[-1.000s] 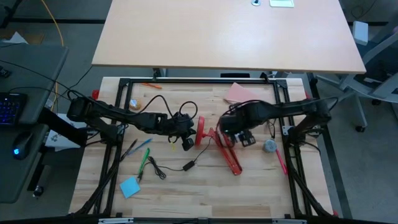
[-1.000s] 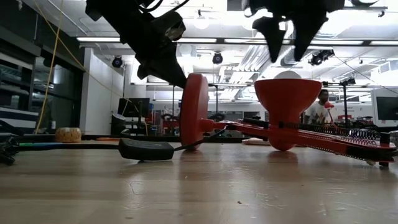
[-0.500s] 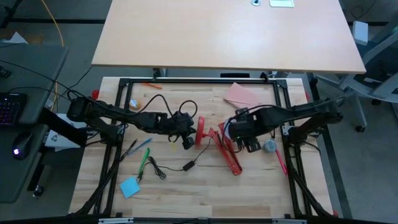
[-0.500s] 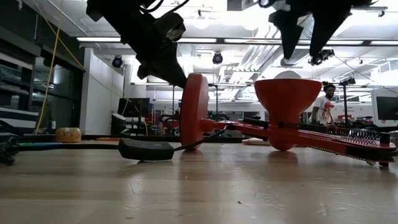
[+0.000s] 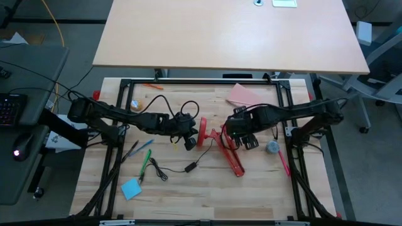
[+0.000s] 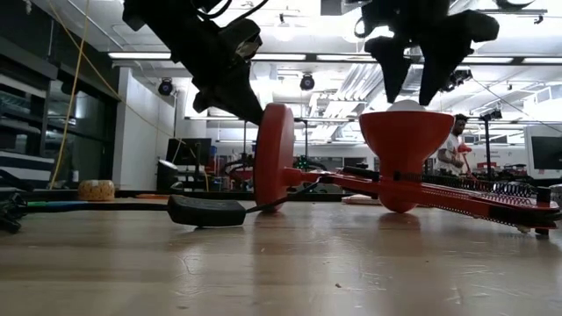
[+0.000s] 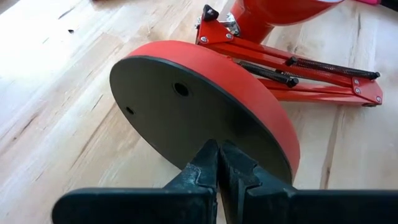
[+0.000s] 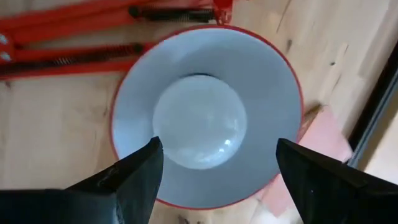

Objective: Screw lightbulb
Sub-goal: Insert the white lightbulb into the red lamp

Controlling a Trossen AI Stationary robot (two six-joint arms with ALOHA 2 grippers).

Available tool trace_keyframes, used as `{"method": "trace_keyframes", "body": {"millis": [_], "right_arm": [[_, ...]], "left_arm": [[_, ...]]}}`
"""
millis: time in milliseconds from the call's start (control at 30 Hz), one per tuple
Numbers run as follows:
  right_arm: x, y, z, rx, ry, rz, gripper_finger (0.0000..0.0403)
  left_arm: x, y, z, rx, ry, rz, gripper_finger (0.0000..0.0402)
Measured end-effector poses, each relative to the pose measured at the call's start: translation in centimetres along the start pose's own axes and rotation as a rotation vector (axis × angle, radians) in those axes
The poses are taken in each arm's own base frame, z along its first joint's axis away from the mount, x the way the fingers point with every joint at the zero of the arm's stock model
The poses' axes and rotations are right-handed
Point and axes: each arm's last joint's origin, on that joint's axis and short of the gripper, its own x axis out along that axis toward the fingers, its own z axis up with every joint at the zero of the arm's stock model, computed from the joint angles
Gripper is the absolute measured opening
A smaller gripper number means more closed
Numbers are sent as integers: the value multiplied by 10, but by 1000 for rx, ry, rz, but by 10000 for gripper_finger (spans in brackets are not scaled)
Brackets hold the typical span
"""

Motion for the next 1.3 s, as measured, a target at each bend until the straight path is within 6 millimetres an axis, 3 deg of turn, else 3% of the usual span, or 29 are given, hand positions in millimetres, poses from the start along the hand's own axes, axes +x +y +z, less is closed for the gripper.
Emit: {"method": "trace_keyframes", "body": {"millis": [367,500,867,1000,1167,1300], "right_arm": [[-47,5,-2,242,-148,13,302],[-57,6,-2,251,-164,15,302],[-59,1,8,300,-269,117,309],[-52,-5,3,338,-188,180,338],[-48,-6,0,218,-148,106,389],[-49,-7,2,357,-158,106,398]], "left_arm": [[0,0,0,-9,-1,0,0],[0,0,0,-9,-1,0,0],[0,0,0,-26,-1,0,0],[0,0,0,-26,0,0,0],[0,0,0,-23,2,1,0],[0,0,0,-23,6,2,0]]}}
